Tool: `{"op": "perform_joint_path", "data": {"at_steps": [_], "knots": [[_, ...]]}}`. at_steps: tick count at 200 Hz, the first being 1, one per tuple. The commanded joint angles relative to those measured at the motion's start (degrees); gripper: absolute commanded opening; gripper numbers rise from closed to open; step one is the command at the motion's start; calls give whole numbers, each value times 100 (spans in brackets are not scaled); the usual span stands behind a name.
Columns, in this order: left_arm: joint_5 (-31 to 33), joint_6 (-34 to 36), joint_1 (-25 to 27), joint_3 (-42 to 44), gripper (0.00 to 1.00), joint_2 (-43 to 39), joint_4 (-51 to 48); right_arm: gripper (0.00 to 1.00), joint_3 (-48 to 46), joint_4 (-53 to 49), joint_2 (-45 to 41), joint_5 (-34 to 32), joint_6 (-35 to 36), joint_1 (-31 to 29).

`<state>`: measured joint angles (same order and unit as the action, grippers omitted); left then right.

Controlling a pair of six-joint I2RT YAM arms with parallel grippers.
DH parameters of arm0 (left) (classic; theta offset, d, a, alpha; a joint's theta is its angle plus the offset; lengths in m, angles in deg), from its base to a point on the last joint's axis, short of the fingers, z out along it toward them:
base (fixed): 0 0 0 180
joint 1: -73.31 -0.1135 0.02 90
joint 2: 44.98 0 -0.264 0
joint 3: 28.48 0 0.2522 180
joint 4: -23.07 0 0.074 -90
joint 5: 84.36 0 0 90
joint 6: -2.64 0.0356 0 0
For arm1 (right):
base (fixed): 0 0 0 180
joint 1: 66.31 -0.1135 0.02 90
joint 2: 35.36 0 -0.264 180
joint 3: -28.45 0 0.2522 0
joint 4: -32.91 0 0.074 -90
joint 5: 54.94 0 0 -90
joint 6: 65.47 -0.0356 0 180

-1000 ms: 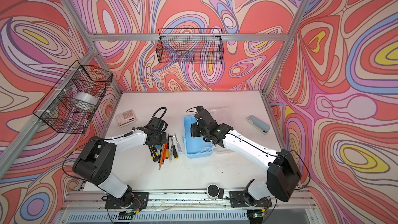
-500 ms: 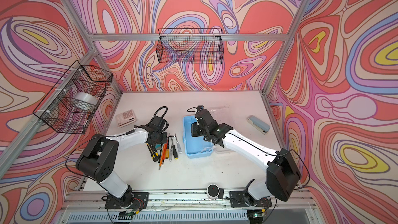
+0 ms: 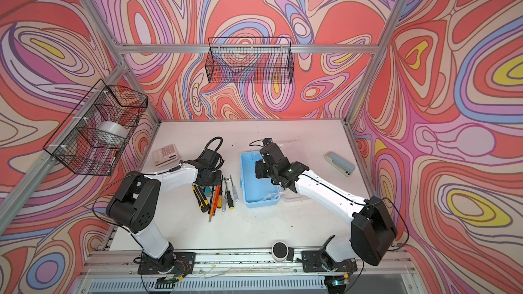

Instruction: Pack the tool kit

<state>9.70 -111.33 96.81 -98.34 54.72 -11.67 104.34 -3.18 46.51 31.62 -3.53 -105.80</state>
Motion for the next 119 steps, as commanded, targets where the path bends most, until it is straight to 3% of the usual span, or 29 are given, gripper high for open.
{"op": "perform_joint_path", "data": {"at_steps": [1,23,42,119], "knots": [[-124,30,-39,66,9,252,-180,20,-69,46,-76,-17,63,36],[-37,20,-43,38,8,232,-201,19,-47,62,-14,44,46,63],[33,33,-49,-45,0,255,-223,20,-24,78,29,82,29,72],[378,-40,-102,-443,0,-170,-259,19,-130,188,-94,268,-101,212]]}}
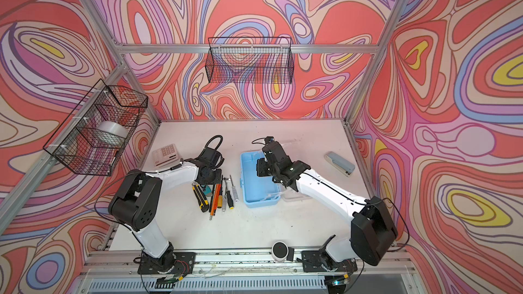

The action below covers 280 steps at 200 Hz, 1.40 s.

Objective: Pack the tool kit
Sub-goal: 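Grasp the dark hex key with the left gripper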

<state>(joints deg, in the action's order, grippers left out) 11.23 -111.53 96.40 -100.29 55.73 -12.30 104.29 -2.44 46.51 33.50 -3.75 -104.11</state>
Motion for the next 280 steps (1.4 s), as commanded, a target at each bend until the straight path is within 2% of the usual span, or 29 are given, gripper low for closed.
{"op": "perform_joint_path", "data": {"at_steps": [1,56,88,113,136,158,183,204,235,280], "knots": [[233,-19,-64,-259,0,-279,-204,19,-135,116,-106,79,-81,44],[600,-52,-122,-522,0,-965,-582,19,-341,233,-393,51,-152,97],[386,-152,-126,-552,0,-1427,-549,19,-385,265,-405,77,-170,123],[-122,-386,-114,-522,0,-1809,-442,19,-416,302,-427,86,-187,125],[-798,-967,-65,-317,0,-2213,14,19,-450,330,-483,60,-204,157],[-1172,-1646,370,-38,0,-2441,854,19,-491,371,-522,59,-214,205],[-1013,-2119,1095,29,0,-2257,1591,19,-529,408,-547,87,-248,239],[-991,-2458,1433,-39,0,-1813,2076,20,-541,407,-597,104,-258,255],[-1089,-2659,1584,-296,0,-1142,2387,19,-643,409,-745,87,-275,274],[-1120,-2628,1592,-655,0,-441,2201,20,-899,453,-954,92,-320,350]]}}
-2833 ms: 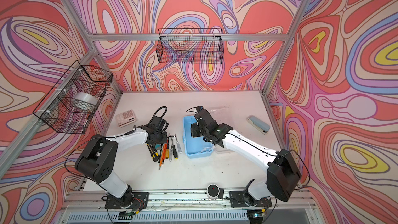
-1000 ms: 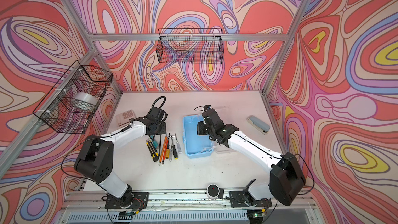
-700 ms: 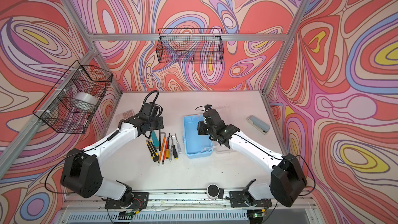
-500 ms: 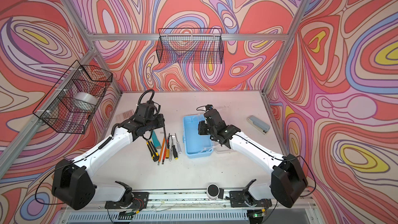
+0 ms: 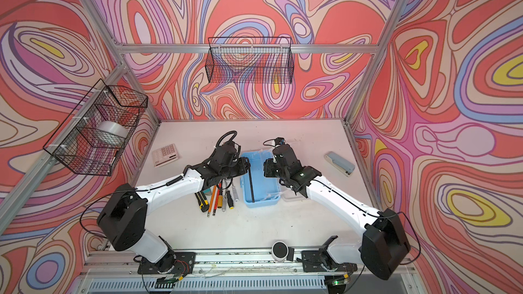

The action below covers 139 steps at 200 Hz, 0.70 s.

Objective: Pack the tool kit
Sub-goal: 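Carry the dark hex key into the blue box and release it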

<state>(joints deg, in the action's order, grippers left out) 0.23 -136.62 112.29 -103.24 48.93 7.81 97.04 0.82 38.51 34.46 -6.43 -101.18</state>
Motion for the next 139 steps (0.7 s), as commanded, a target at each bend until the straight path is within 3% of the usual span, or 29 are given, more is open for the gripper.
{"op": "perform_joint_path", "data": {"at_steps": [1,114,139], "knots": [[-30,-119,4,-365,0,254,183,20,-173,127,-154,-4,-51,57],[-509,-192,17,-951,0,1370,-68,20,-217,241,101,217,-76,131],[-549,-151,21,-1033,19,1446,-123,21,-205,241,129,244,-85,146]]}}
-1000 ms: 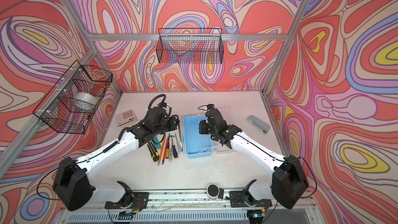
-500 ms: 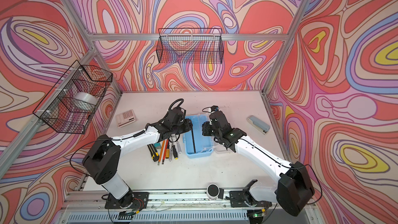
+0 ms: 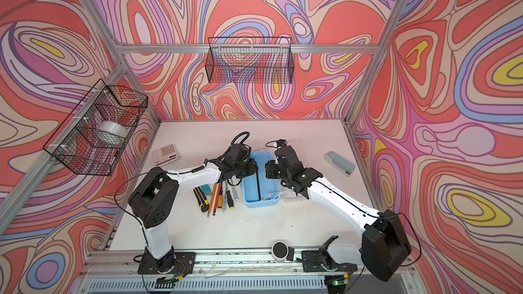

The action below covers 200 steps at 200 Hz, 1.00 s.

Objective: Pack the tool kit
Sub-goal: 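Carry the dark hex key into the blue box and release it, then move the left gripper back to the tools and lower onto the orange hex key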

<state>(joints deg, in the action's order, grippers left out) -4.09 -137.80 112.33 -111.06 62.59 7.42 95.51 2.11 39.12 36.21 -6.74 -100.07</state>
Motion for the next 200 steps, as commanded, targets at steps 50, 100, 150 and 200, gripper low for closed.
{"op": "perform_joint_path", "data": {"at_steps": [50,100,150,200], "knots": [[-162,155,9,-473,23,102,-293,23,-42,79,50,101,-65,45],[259,762,9,-487,26,-365,-724,23,-12,63,-78,245,-26,43],[1442,1614,9,52,50,-1547,-1714,31,151,-63,-172,491,-27,15],[2262,1881,-25,699,52,-2379,-2465,31,458,-193,75,502,-64,-540]]}}
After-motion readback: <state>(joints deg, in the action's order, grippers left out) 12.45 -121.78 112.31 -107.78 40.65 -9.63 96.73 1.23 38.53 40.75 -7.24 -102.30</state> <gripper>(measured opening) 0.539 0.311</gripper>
